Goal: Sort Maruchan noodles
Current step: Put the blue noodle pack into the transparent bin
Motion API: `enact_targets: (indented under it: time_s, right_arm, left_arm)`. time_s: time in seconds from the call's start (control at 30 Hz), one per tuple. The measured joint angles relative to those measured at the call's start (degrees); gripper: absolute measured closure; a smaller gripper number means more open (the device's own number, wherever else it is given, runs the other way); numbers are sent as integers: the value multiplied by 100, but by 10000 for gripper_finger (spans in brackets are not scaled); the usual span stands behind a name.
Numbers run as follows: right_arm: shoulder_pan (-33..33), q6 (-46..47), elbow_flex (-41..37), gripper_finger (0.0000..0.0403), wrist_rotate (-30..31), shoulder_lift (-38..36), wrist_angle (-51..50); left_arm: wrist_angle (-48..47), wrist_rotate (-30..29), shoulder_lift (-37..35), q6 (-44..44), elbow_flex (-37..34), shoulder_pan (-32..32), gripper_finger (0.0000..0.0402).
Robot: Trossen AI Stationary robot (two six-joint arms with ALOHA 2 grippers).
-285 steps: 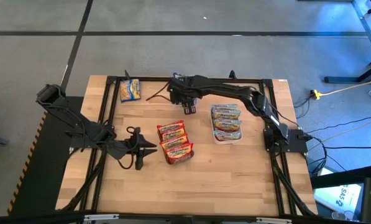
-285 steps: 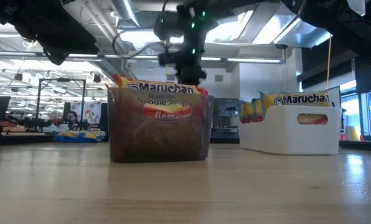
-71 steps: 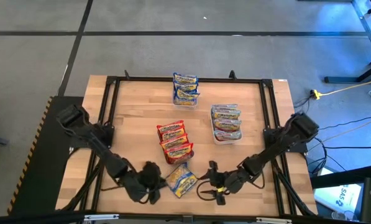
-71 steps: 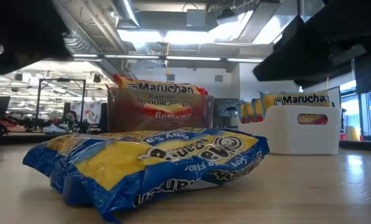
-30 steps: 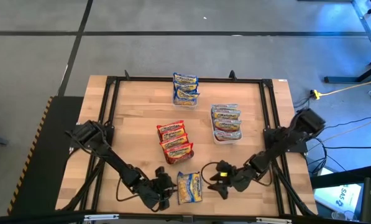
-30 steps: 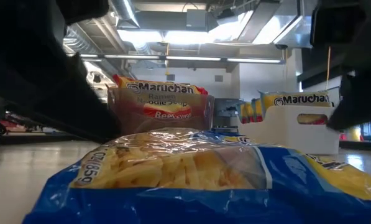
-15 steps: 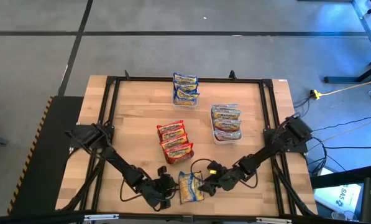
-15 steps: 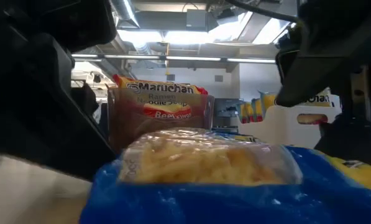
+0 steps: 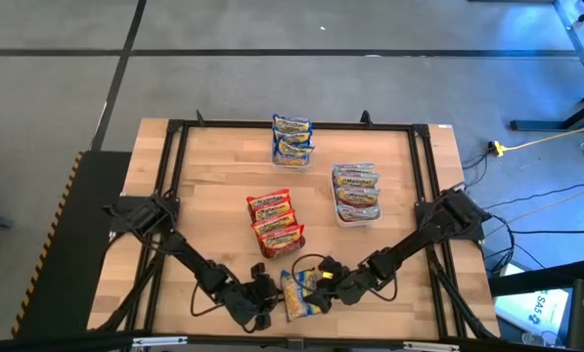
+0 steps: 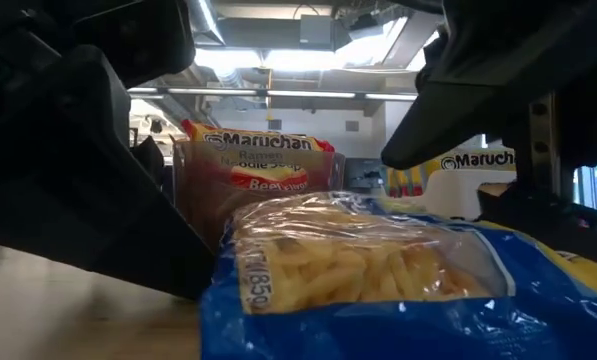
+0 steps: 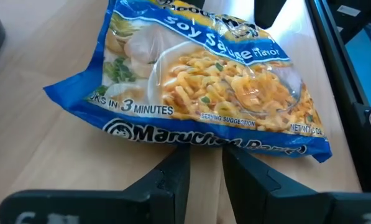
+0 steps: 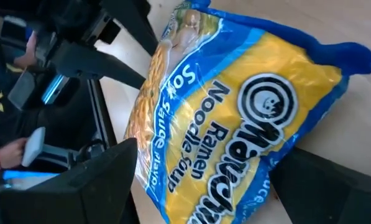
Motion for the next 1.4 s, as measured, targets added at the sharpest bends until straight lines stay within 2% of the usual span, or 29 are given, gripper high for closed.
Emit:
enact_targets:
  time_s: [0.4,0.63,0.77,0.87,1.1,1.4]
  right_arm:
    - [0,-1573,250,56,392,41,457]
    - [4,-2484,416,56,32,36,553]
    - [4,-2690,423,65,-102,25,567]
    - [4,-2865,423,90,-135,25,567]
    - [-35,-3315,423,180,-207,19,559]
    - [-118,-4063,426,279,-172,-40,518]
  left_arm:
    - [456,95,9,216,-2,98,312]
    - [475,124,9,281,-2,97,312]
    - [489,99,8,277,-2,91,312]
    - [521,86,-9,284,-2,44,312]
    - [567,-375,-11,367,-2,-148,312]
    - [-134,-42,-471,3,1,-438,312]
